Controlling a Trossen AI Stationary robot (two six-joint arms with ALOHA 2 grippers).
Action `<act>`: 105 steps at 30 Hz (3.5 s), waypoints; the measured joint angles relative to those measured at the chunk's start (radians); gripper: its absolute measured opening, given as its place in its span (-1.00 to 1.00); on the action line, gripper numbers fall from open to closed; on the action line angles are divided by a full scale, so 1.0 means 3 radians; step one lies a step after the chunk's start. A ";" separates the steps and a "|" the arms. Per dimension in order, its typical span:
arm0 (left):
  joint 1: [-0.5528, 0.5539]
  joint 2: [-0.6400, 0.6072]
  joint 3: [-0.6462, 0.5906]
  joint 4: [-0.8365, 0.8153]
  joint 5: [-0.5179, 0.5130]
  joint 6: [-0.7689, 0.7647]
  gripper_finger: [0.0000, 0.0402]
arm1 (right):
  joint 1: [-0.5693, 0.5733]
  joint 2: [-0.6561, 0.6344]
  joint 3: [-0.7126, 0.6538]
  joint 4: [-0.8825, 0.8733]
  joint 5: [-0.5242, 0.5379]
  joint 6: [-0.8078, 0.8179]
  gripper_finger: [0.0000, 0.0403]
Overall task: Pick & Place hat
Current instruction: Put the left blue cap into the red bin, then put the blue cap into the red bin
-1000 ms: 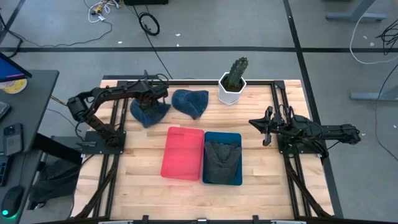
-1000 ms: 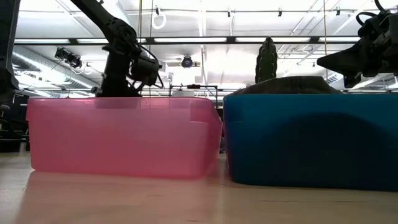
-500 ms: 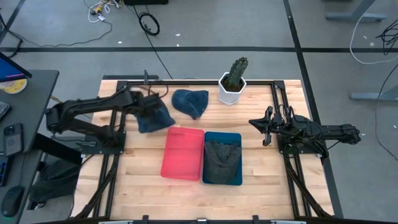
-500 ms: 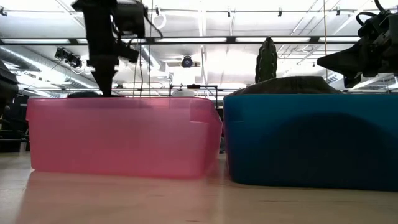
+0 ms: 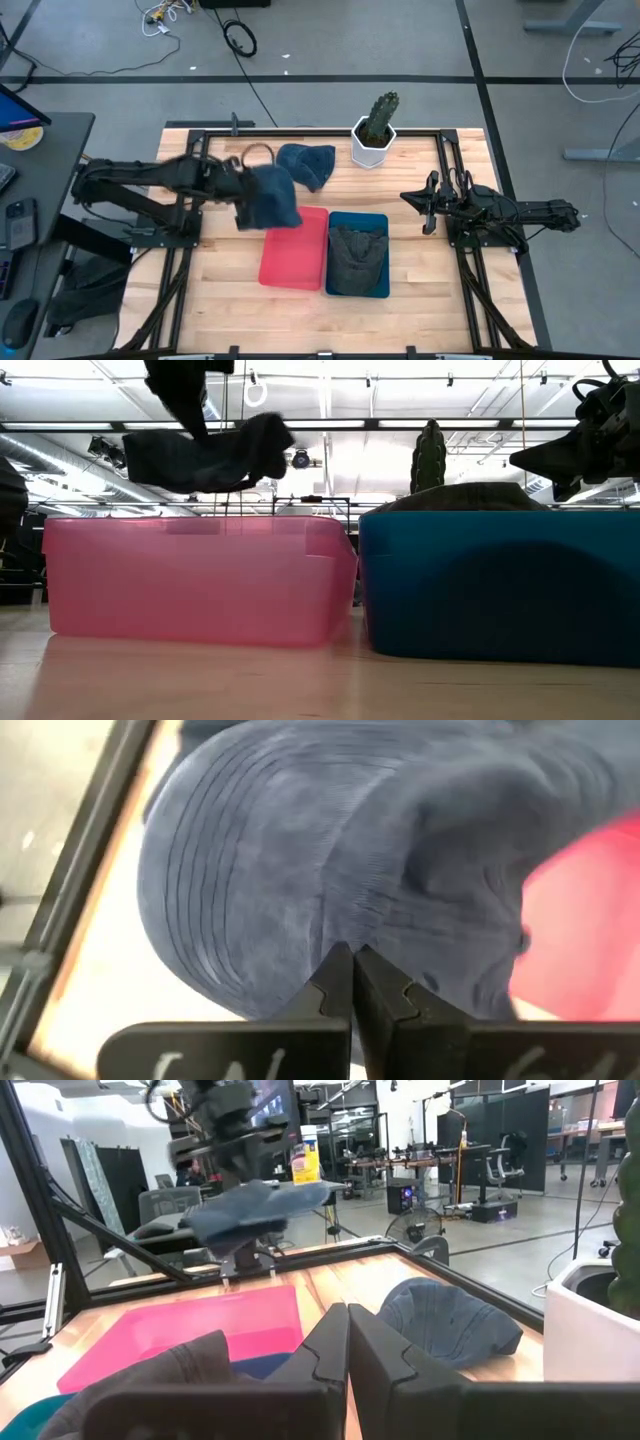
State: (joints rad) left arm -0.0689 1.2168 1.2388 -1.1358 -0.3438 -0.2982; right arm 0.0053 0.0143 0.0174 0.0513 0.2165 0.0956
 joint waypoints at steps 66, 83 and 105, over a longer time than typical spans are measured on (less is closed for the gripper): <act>0.0067 0.1596 0.0242 0.0652 -0.0256 -0.0212 -0.04 | 0.0001 0.0000 0.0000 0.0000 0.0000 0.0000 -0.93; 0.1292 0.1594 0.0242 0.1887 0.0131 -0.0543 0.08 | 0.0000 0.0000 0.0000 0.0000 0.0000 0.0000 -0.93; 0.1798 0.2306 0.0244 0.2175 0.0482 -0.0449 0.04 | -0.0001 0.0000 0.0000 0.0000 0.0000 0.0000 -0.93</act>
State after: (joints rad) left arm 0.4705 1.9085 1.3121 -0.4832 -0.1992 -0.4330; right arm 0.0051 0.0143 0.0174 0.0513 0.2165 0.0956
